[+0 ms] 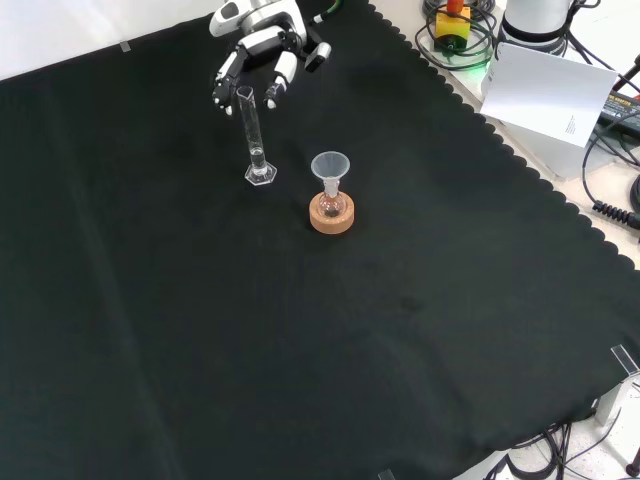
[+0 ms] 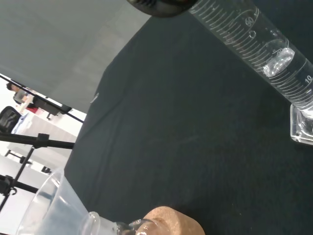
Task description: Pick up the graduated cylinder.
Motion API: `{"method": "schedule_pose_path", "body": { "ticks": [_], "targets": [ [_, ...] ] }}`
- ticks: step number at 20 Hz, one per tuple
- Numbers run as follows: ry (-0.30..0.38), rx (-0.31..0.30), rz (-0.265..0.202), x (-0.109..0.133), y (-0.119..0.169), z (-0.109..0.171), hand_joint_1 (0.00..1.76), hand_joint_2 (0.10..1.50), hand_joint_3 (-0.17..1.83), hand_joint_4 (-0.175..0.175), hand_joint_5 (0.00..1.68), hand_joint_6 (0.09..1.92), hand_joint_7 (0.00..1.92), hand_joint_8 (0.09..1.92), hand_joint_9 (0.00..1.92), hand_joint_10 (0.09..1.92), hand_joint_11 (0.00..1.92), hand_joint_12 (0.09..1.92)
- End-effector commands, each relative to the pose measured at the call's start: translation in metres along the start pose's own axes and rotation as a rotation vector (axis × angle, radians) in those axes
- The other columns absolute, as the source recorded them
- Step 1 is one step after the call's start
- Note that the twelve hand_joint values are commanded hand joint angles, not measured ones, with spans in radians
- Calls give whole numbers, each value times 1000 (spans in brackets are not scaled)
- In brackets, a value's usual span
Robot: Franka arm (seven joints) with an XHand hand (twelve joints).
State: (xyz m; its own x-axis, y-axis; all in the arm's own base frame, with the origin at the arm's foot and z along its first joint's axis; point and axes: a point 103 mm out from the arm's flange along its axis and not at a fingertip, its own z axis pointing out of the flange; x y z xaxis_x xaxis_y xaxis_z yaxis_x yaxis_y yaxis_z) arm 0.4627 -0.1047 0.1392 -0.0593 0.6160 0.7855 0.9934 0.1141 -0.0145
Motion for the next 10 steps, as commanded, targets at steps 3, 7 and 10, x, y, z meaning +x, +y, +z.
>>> {"method": "schedule_pose_path", "body": {
  "ticks": [3,7,10],
  "targets": [
    [45,30,-61,-6,2,12,1105,989,-175,-30,598,89,478,620,688,489,397,1286],
    [57,44,-71,-6,1,18,1104,988,-175,-27,612,97,488,619,697,489,397,1286],
    [64,49,-75,-7,1,23,1104,988,-175,-26,618,102,494,618,712,492,398,1286]
  ]
}}
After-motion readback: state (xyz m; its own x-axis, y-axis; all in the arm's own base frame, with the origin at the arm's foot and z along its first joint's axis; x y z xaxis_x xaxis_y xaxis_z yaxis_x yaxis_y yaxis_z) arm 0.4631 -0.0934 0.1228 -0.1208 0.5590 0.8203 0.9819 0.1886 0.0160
